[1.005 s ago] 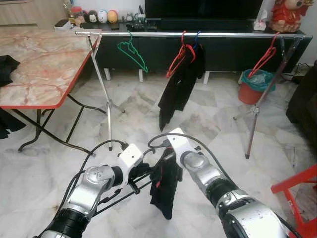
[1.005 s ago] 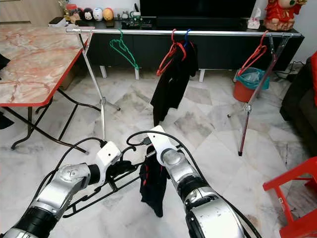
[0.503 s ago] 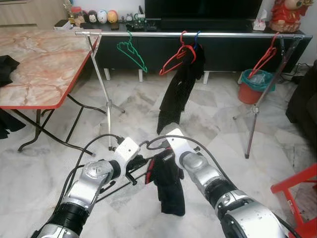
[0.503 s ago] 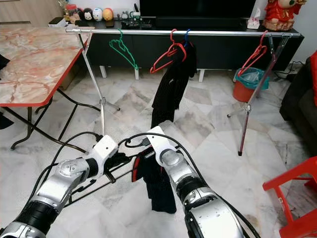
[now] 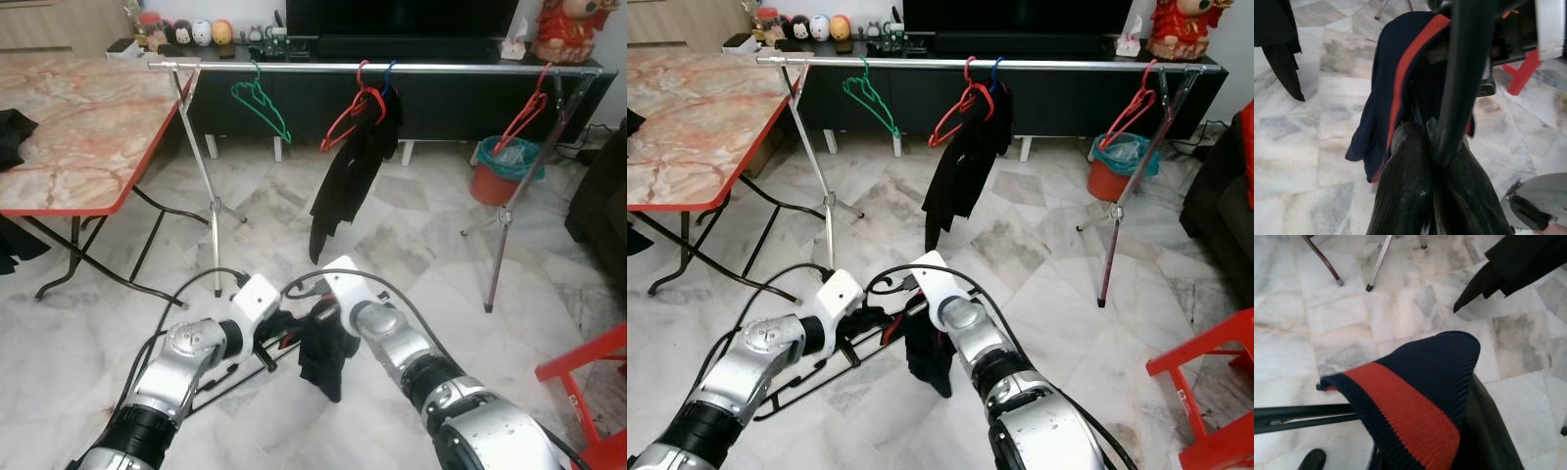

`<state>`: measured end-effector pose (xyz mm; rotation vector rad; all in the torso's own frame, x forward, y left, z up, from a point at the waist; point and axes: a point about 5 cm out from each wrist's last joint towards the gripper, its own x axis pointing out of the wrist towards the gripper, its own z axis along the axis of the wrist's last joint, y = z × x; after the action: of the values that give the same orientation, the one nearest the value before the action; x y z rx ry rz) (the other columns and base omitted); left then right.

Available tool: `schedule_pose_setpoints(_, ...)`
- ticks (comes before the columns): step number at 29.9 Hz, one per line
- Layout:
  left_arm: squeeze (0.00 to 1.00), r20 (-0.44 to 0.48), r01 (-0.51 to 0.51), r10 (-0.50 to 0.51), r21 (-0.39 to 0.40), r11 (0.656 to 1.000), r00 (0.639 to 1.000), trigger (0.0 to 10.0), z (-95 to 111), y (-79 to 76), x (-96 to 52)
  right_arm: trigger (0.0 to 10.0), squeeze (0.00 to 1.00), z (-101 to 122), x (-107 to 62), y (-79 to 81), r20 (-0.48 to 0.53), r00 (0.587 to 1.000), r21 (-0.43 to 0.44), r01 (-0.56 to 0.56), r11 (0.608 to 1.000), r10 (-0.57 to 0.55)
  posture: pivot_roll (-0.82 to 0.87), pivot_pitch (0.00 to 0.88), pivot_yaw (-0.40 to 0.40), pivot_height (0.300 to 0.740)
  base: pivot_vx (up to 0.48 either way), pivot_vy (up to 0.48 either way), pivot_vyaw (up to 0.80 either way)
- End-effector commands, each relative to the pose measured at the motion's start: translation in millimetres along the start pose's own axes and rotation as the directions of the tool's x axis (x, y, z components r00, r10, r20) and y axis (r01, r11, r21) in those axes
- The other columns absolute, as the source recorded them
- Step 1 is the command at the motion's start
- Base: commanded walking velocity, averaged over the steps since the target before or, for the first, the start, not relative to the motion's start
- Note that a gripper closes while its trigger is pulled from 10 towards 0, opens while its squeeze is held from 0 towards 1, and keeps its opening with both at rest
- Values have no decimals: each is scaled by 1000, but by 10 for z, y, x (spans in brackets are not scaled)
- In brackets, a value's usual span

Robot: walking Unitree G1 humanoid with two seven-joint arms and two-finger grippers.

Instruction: Hang hanger

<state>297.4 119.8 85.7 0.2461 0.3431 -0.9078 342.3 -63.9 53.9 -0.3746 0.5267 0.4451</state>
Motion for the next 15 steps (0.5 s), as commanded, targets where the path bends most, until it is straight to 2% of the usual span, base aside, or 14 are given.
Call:
schedule_pose_setpoints(1,0,25,42,-42,-2,999,999,10000,52,-46,-8,10000,0,71,2,42,37,999,-21,-21,1000,21,108,0,12,740,0,0,0)
schedule_pose_setpoints(10,0,10,46,-46,3,999,999,10000,32,-26,-19,10000,0,131,-1,90,54,996,-47,-73,996,76,107,0,12,740,0,0,0)
schedule_pose_setpoints(15,0,5,44,-44,-1,999,999,10000,31,-42,18,10000,0,215,-13,244,71,981,-70,-175,982,180,101,0,14,740,0,0,0)
